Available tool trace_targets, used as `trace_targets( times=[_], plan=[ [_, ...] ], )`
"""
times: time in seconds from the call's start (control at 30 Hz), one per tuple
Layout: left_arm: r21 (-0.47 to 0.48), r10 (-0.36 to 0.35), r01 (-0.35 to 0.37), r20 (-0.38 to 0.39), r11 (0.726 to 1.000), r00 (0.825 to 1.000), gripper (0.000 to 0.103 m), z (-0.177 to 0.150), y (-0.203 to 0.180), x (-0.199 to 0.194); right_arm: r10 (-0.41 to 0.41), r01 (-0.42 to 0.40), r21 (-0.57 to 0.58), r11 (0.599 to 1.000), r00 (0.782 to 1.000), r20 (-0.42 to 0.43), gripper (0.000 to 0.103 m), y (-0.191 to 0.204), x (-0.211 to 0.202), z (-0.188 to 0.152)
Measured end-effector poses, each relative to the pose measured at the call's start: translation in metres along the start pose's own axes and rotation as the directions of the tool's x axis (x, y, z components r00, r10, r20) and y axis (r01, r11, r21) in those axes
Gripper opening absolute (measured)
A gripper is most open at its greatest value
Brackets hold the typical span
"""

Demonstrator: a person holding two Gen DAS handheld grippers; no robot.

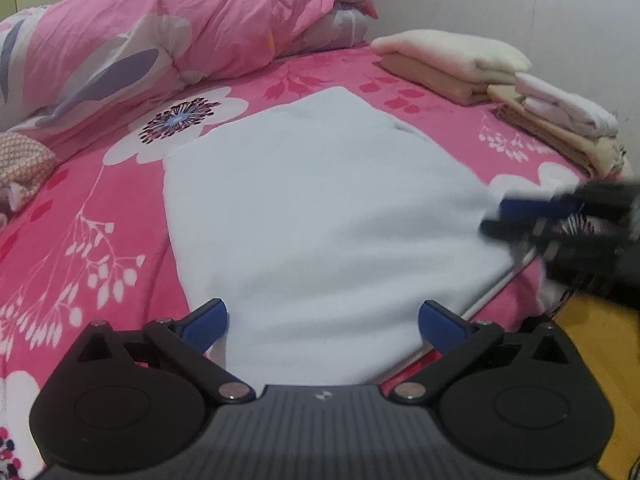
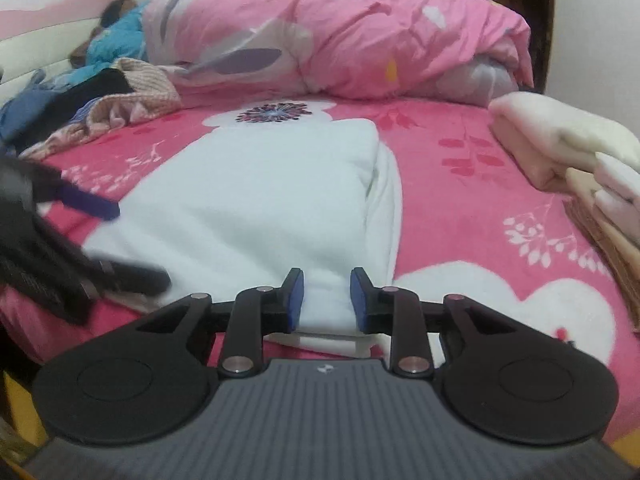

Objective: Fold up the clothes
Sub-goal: 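Open the right gripper and release the folded white shirt's edge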

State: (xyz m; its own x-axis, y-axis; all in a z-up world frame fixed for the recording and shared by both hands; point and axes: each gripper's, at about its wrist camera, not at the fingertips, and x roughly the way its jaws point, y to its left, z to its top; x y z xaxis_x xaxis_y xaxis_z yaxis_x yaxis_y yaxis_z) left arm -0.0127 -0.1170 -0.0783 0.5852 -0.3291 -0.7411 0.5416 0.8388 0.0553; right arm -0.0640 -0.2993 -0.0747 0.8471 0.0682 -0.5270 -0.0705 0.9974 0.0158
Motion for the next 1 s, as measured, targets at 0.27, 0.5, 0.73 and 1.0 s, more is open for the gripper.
trace_targets(
  times=[0.27, 0.5, 0.73, 1.0],
  plan=[
    [0.004, 0.033, -0.032, -0.025, 0.999, 0.999, 0.103, 0.003, -0.006, 0.003, -0.028, 0.026, 0.073, 0.997, 0.999, 0.02, 0.034, -0.006, 0.023, 0.007],
    [0.013, 0.063, -0.062, -0.038, 0.998, 0.997, 0.103, 0.004, -0.012, 0.006, -0.057, 0.061, 0.069, 0.996, 0.996, -0.064, 0.055, -0.003, 0.033, -0.006],
    [0.016, 0.076, -0.076, -0.046, 0.997, 0.996, 0.103, 0.005, -0.015, 0.007, -0.057, 0.058, 0.099, 0.993, 0.998, -0.015, 0.092, -0.005, 0.016, 0.008],
    [0.011, 0.09, -0.09, -0.059, 0.996, 0.994, 0.103, 0.007, -0.017, 0.006, -0.114, 0.11, 0.171, 0.979, 0.993, 0.013, 0.102, -0.009, 0.014, 0.031]
  ],
)
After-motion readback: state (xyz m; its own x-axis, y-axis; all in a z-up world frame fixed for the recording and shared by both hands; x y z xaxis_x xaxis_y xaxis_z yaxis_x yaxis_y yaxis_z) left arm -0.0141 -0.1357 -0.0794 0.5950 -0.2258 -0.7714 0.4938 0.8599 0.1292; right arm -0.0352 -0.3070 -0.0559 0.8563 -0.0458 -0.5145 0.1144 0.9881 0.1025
